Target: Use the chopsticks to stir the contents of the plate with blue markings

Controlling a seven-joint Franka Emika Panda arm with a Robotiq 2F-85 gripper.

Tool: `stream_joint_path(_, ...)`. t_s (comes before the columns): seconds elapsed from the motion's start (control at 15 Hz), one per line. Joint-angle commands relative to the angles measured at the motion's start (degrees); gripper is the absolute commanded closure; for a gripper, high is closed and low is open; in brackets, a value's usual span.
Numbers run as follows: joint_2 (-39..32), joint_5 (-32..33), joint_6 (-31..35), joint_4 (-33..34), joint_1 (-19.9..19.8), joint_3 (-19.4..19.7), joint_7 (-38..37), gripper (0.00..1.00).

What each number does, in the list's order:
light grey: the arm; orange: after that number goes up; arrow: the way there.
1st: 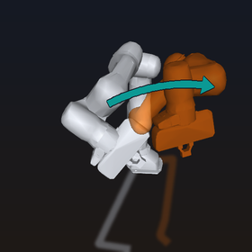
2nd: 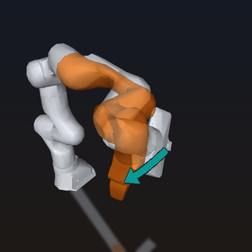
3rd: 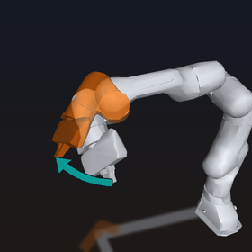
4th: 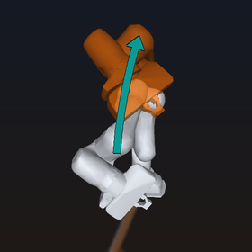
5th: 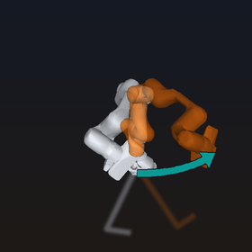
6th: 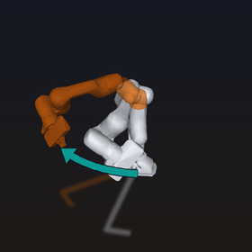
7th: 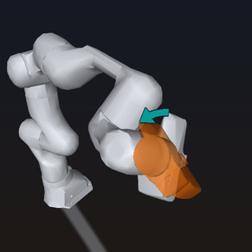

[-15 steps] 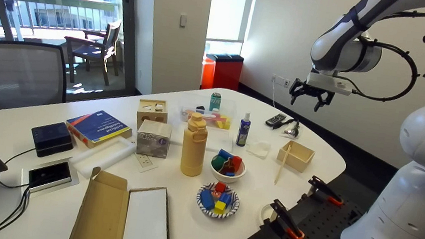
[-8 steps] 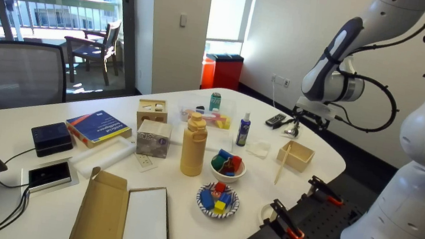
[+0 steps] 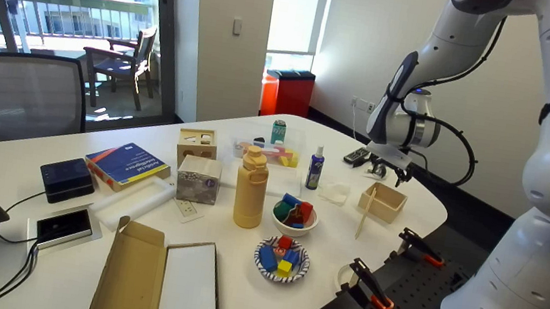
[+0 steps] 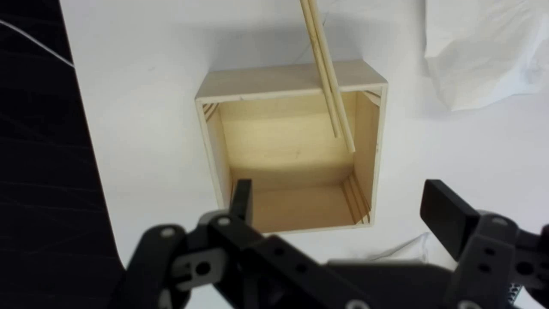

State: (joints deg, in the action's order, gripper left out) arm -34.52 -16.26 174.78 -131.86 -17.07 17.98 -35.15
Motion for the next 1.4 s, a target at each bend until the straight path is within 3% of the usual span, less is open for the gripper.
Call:
stream_joint_path(0.0, -4.67, -3.60, 0.71, 3.10, 1.64, 0.58, 0.17, 0.00)
stream_joint_path(1.07, -12.51, -6.05, 3.80, 5.87, 3.71, 1.03, 0.91, 0.00)
stream_joint_path(1.13, -12.66, -6.08, 3.92, 5.86, 3.68, 1.05, 0.93, 0.04)
stream_joint_path(1.2, -12.71, -6.11, 3.97, 5.79, 3.68, 1.13, 0.94, 0.26)
stream_joint_path(1.33, -12.80, -6.15, 3.92, 5.85, 3.78, 1.27, 0.88, 0.32)
